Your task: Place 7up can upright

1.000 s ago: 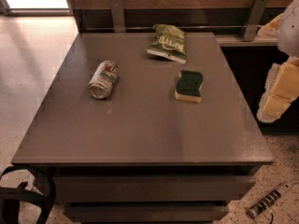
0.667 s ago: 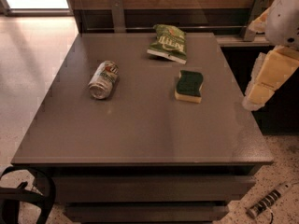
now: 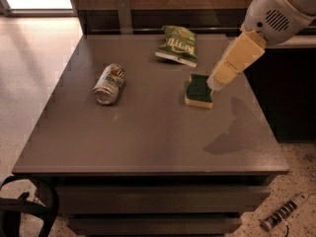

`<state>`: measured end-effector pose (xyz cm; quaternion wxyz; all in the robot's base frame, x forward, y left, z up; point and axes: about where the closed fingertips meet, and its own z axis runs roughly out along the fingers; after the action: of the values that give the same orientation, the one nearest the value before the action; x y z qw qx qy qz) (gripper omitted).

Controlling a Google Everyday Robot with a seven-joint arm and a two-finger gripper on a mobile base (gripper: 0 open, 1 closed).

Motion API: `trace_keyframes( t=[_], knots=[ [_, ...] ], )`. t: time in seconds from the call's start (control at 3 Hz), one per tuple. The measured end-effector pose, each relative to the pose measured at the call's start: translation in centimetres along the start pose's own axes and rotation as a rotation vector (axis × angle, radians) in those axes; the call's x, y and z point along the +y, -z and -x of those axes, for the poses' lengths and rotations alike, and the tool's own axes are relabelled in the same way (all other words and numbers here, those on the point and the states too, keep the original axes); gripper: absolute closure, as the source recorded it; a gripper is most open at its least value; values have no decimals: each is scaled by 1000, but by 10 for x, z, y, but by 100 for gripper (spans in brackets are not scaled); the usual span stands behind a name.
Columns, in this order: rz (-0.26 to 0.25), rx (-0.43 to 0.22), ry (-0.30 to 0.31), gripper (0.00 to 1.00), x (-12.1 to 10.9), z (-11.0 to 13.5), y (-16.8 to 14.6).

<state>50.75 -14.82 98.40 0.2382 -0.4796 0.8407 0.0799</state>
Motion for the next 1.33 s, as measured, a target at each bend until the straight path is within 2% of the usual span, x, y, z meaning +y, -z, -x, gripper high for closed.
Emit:
trace_keyframes(
  t=[0.33,0.67,1.0,1.33],
  knots=[
    [7,-36,-137,0,-1,33,-18],
    [-17,-24,-284,0,-7,92,-39],
    [-17,-24,-284,0,-7,92,-39],
    [-4,18,-345,0,-22,99,-55]
  ],
)
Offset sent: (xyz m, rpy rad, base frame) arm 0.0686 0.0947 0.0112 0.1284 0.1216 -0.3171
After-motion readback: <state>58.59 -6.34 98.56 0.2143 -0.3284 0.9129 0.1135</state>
